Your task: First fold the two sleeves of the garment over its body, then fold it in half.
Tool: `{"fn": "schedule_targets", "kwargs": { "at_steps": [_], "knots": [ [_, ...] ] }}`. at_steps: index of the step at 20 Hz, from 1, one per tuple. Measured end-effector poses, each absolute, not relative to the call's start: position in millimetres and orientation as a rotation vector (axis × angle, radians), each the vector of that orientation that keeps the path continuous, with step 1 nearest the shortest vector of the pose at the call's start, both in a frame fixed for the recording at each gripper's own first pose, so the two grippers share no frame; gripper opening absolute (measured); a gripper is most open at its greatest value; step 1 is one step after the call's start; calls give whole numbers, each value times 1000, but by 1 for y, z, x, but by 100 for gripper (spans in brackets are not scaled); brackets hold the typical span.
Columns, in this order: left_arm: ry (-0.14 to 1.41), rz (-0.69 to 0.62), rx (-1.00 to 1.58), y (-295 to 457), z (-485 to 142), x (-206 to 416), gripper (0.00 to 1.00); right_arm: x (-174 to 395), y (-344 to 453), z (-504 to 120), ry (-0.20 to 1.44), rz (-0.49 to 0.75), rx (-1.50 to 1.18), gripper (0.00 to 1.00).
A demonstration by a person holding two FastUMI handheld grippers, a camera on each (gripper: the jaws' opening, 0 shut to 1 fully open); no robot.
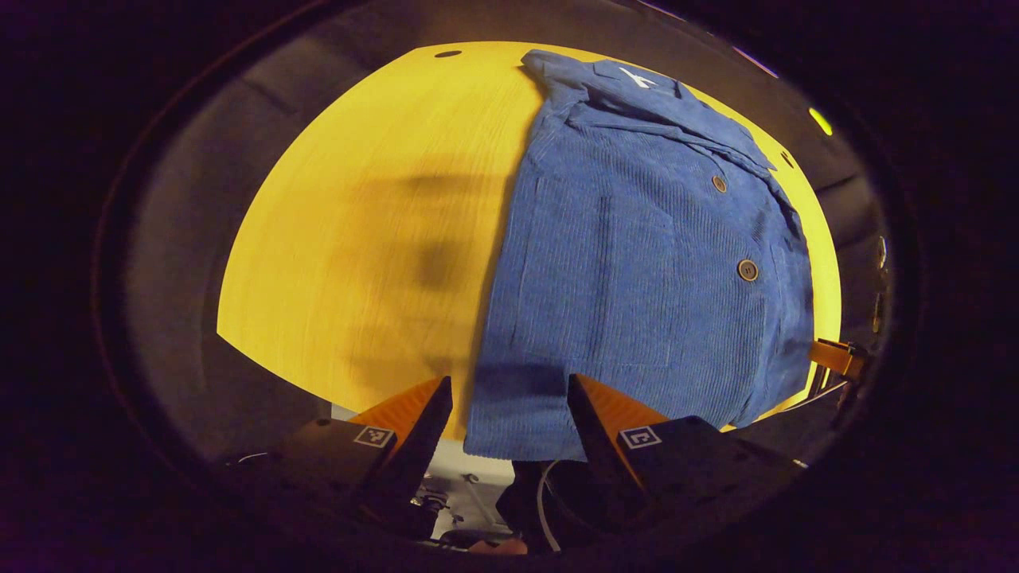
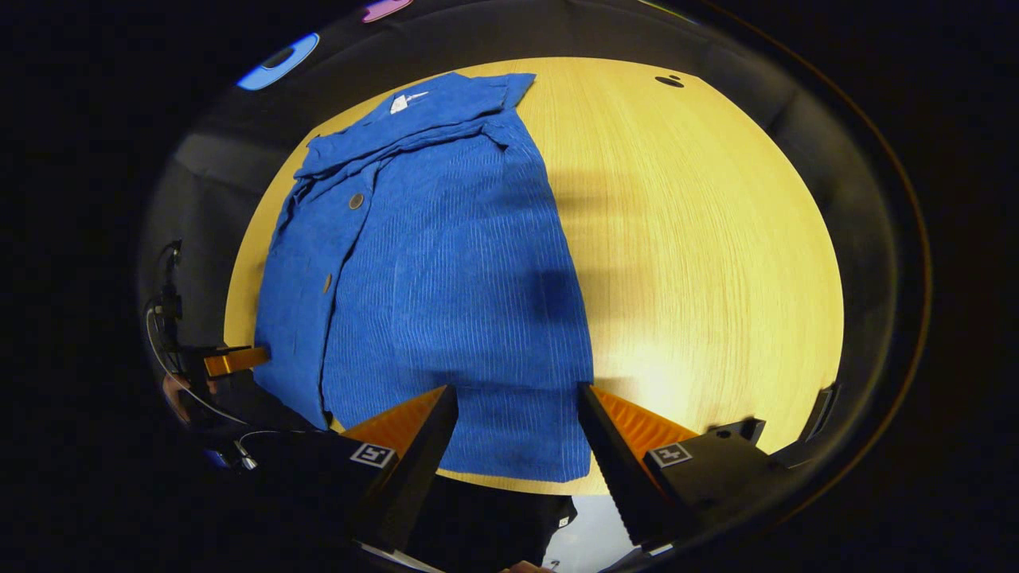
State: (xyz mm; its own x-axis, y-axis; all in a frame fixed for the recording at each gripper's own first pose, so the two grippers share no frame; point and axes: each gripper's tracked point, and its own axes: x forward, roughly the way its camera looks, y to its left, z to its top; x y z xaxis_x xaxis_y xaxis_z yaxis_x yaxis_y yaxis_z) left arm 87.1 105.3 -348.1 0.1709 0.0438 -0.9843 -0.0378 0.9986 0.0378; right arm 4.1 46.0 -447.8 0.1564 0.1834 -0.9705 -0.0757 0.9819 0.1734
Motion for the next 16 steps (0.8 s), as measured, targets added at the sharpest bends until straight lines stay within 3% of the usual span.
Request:
{"fn": "schedule_targets", "kwargs": {
  "at_steps": [4,5,12,14,15,16],
  "knots": [
    [1433,62,46,105,-346,83,89,-7,32,-463,1446,145,22,99],
    [1440,62,53,105,-356,80,84,-9,31,-465,1451,139,20,99],
    [1443,52,68,105,-359,83,84,-15,33,-472,1479,90,-57,92],
    [1449,55,59,103,-361,82,84,-16,41,-471,1490,104,-44,75],
    [1445,46,60,99,-361,82,77,-14,49,-469,1484,107,-2,53],
    [1428,33,57,96,-360,84,58,-15,52,-471,1490,86,26,31]
  ]
}}
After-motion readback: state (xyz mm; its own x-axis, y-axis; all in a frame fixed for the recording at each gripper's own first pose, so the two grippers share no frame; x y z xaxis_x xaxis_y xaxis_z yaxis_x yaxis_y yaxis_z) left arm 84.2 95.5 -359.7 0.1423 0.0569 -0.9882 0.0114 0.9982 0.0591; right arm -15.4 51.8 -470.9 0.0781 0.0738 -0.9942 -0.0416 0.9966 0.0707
